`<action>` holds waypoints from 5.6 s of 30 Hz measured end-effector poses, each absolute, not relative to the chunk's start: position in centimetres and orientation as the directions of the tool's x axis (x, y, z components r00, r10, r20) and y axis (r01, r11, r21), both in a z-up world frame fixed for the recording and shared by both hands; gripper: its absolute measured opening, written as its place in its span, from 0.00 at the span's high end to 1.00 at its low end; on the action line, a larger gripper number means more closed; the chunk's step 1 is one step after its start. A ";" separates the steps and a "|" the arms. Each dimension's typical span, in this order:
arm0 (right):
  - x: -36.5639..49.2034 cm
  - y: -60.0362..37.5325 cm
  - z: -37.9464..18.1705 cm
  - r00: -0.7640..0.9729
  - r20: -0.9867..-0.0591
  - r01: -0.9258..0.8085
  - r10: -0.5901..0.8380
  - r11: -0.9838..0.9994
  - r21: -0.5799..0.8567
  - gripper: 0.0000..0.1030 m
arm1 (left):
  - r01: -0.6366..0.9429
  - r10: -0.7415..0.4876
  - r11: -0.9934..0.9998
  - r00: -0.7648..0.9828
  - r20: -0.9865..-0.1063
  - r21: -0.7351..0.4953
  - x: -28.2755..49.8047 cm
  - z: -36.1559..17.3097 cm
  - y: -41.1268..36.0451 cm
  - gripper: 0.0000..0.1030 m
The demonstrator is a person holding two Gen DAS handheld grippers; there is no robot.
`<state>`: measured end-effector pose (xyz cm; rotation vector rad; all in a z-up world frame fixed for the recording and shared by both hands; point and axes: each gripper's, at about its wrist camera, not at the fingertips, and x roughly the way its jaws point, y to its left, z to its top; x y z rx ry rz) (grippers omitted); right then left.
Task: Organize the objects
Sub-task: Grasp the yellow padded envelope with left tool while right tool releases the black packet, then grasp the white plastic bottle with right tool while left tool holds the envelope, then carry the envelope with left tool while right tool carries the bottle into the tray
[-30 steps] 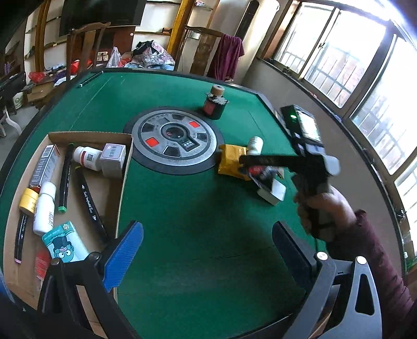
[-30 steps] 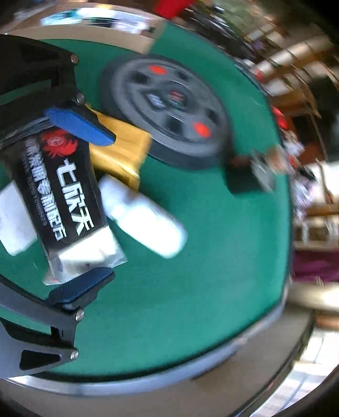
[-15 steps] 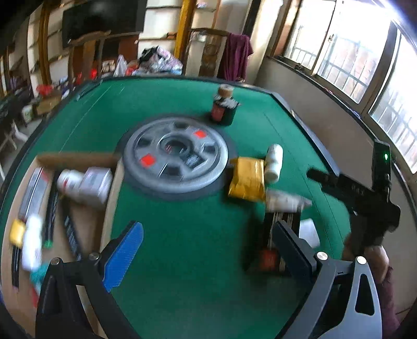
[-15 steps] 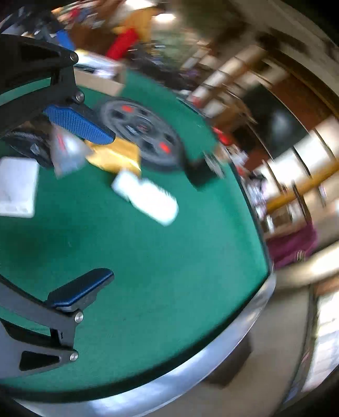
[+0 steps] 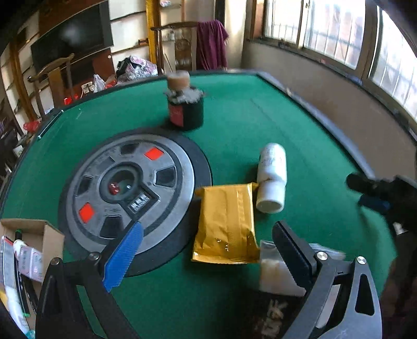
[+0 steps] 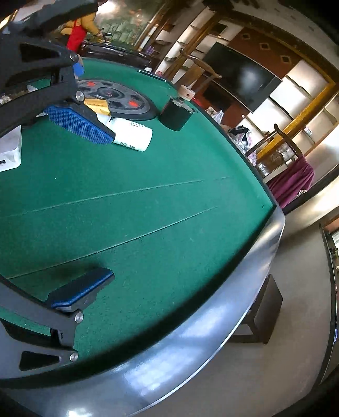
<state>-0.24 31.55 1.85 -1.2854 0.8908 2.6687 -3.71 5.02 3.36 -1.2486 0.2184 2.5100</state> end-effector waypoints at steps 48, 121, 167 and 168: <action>-0.4 27.3 2.9 -0.620 -0.775 -0.226 -0.120 -0.919 0.324 0.00 | -0.211 0.275 -0.961 -0.640 -0.717 -0.180 5.9 6.3 -8.2 0.59; 4.1 4.5 9.8 -0.512 -0.753 0.224 -0.413 -0.911 0.346 0.63 | -0.057 0.220 -0.963 -0.725 -0.652 -0.262 16.4 9.2 -22.0 0.59; 0.2 -15.2 1.6 -0.296 -0.872 0.347 -0.391 -0.894 0.283 0.63 | 0.099 -0.010 -0.992 -0.670 -0.742 -0.076 11.9 3.9 -31.9 0.59; 0.2 -15.3 1.6 -0.298 -0.874 0.346 -0.385 -0.896 0.277 0.63 | 0.101 -0.010 -0.992 -0.668 -0.744 -0.078 12.0 3.9 -32.0 0.59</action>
